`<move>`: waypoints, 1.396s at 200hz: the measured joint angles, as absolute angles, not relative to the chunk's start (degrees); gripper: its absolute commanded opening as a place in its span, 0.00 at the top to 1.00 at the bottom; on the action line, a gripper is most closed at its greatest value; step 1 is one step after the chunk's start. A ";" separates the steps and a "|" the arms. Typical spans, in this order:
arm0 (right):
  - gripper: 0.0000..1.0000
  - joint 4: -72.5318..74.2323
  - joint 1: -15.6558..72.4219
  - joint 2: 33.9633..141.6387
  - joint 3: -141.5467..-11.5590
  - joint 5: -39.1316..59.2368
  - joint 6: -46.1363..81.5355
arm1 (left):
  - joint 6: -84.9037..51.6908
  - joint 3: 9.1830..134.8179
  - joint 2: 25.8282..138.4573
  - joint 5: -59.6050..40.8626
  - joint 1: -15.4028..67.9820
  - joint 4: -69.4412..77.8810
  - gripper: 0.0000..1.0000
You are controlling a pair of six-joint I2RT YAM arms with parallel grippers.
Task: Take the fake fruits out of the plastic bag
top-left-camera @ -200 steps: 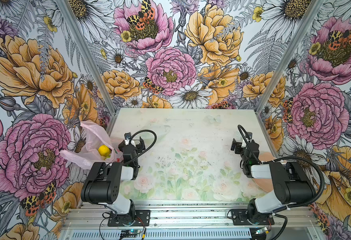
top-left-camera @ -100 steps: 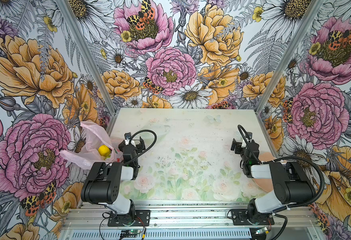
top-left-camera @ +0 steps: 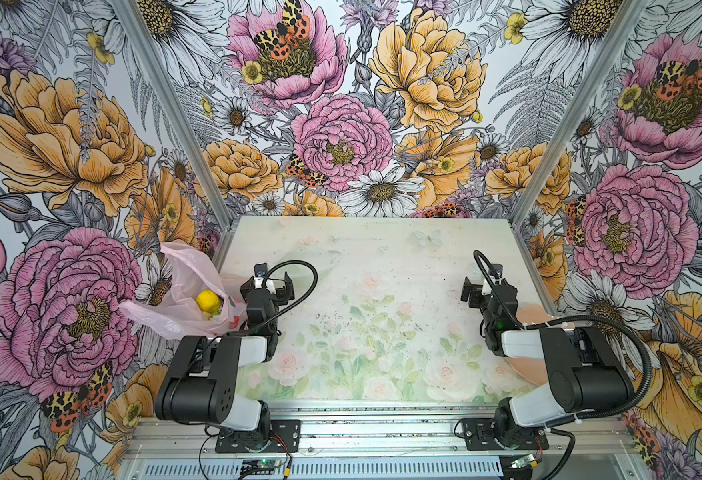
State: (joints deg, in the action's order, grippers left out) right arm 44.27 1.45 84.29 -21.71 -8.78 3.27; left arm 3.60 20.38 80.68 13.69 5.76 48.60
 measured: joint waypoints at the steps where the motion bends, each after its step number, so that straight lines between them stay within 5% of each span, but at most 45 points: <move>1: 0.01 43.79 1.69 83.85 -21.71 -8.84 3.07 | 3.66 20.38 80.38 13.69 5.98 48.40 0.01; 64: 0.00 27.81 6.42 55.48 -24.77 -9.87 6.17 | -1.43 31.86 57.78 19.35 17.37 24.29 0.01; 101: 0.01 11.97 5.08 39.83 -30.68 -6.90 17.21 | -21.80 45.41 49.82 20.71 15.88 0.27 0.01; 137: 0.01 0.99 0.78 31.35 -32.05 4.54 26.92 | -32.38 45.58 41.45 12.71 8.29 -15.57 0.01; 199: 0.03 -6.63 0.16 35.94 -30.46 18.74 34.13 | -34.61 51.57 38.04 24.27 5.48 -36.75 0.01; 279: 0.04 -8.38 1.96 39.09 -30.46 23.40 35.57 | -39.13 52.58 58.30 28.62 -10.98 -38.72 0.05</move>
State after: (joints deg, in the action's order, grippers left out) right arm -8.38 1.96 39.09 -30.46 23.40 35.57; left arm -39.13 52.58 58.30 28.62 -10.98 -38.72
